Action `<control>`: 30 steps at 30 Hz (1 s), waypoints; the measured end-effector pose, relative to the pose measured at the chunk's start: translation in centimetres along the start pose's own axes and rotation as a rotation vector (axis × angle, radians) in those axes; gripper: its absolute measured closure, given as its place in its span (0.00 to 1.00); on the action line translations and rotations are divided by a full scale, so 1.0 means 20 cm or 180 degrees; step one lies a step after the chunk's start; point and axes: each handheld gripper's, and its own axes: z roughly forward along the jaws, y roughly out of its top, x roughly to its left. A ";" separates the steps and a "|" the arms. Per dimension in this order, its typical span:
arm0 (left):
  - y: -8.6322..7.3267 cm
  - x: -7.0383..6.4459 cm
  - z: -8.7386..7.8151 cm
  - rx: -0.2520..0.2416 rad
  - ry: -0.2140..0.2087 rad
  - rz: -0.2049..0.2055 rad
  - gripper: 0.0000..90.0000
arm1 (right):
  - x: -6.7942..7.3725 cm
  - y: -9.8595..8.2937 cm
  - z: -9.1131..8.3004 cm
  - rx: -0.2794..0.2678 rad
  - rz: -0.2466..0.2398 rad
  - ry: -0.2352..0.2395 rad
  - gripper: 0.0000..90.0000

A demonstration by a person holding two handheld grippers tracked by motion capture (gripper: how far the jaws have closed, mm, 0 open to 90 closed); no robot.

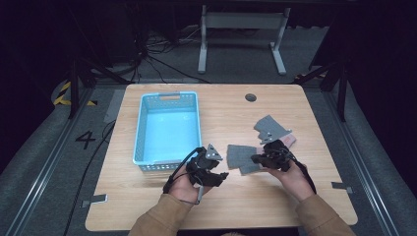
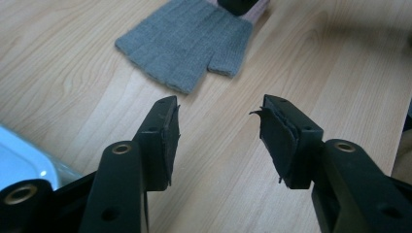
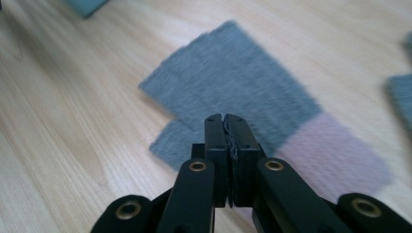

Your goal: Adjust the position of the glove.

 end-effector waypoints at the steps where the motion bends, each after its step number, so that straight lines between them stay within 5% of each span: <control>1: 0.00 0.00 -0.01 -0.0014 0.0000 -0.0002 0.56 | -0.02 0.00 -0.02 -0.0045 0.0028 -0.0005 0.97; 13: 0.01 0.01 -0.03 -0.0105 -0.0006 -0.0056 0.57 | -0.15 -0.05 -0.18 -0.0330 0.0312 -0.0200 0.97; 30: 0.02 0.01 -0.02 -0.0104 -0.0009 -0.0038 0.55 | -0.20 -0.07 -0.25 -0.0481 0.0427 -0.0231 0.93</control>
